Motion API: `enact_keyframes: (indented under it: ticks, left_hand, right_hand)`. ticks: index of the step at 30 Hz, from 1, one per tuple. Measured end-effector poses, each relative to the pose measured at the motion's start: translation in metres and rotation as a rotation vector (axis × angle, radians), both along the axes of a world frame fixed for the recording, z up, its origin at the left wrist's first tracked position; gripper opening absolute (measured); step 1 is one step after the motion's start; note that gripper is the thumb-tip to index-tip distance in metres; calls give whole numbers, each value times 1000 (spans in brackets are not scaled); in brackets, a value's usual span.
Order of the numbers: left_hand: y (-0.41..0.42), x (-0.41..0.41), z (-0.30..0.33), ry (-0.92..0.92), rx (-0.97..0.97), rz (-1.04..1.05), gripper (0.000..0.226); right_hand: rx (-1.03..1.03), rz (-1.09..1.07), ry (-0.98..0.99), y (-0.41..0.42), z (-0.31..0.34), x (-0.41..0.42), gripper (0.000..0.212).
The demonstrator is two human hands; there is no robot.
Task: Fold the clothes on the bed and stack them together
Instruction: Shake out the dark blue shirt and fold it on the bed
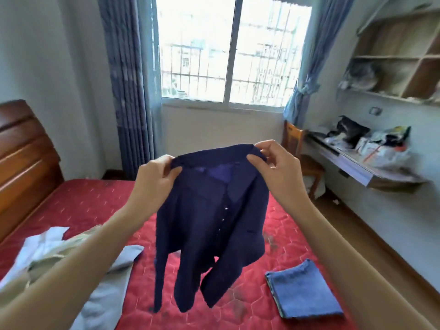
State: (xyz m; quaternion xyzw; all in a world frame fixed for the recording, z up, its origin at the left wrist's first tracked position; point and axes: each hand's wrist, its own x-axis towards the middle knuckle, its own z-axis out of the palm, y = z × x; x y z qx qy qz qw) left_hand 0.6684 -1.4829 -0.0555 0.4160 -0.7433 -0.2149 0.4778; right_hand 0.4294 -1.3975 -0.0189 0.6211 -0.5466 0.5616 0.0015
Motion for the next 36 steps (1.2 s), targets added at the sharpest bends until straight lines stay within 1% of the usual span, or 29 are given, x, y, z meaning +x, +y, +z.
enact_keyframes:
  ticks: [1,3,5,7,11,16,18,23,28,31,32,34,36]
  left_hand:
    - [5,-3,-9,-42,34,30,5]
    - [16,-9,-34,-24,191,19,6]
    - [22,-13,-54,13,265,11,11]
    - [22,-15,-61,35,289,-3,13]
    - [17,-20,-39,45,305,-15,2]
    - [20,-22,10,159,212,-35,4]
    - [30,-23,24,231,203,-66,5]
    - [55,-18,43,397,233,-193,10]
    - [68,3,46,573,375,-327,11]
    - [71,10,46,635,373,-332,20]
    - [70,12,47,649,361,-306,17]
    - [66,17,47,657,350,-280,10]
    - [62,22,47,612,336,-285,14]
  right_hand:
    - [49,-25,28,3,-5,0,20]
    - [178,-82,90,8,-23,-2,9]
    - [273,-127,138,14,-46,-5,12]
    - [311,-161,138,18,-60,-7,15]
    - [299,-249,83,18,-50,-8,15]
    - [119,-327,-15,20,-4,18,9]
    - [54,-302,-27,24,9,44,11]
    - [-61,-166,101,32,6,108,18]
    - [-76,-69,19,33,0,130,25]
    - [-32,37,77,32,-1,136,33]
    - [4,96,80,32,-1,137,38]
    - [90,204,25,33,1,138,47]
    - [95,227,-12,33,7,133,44]
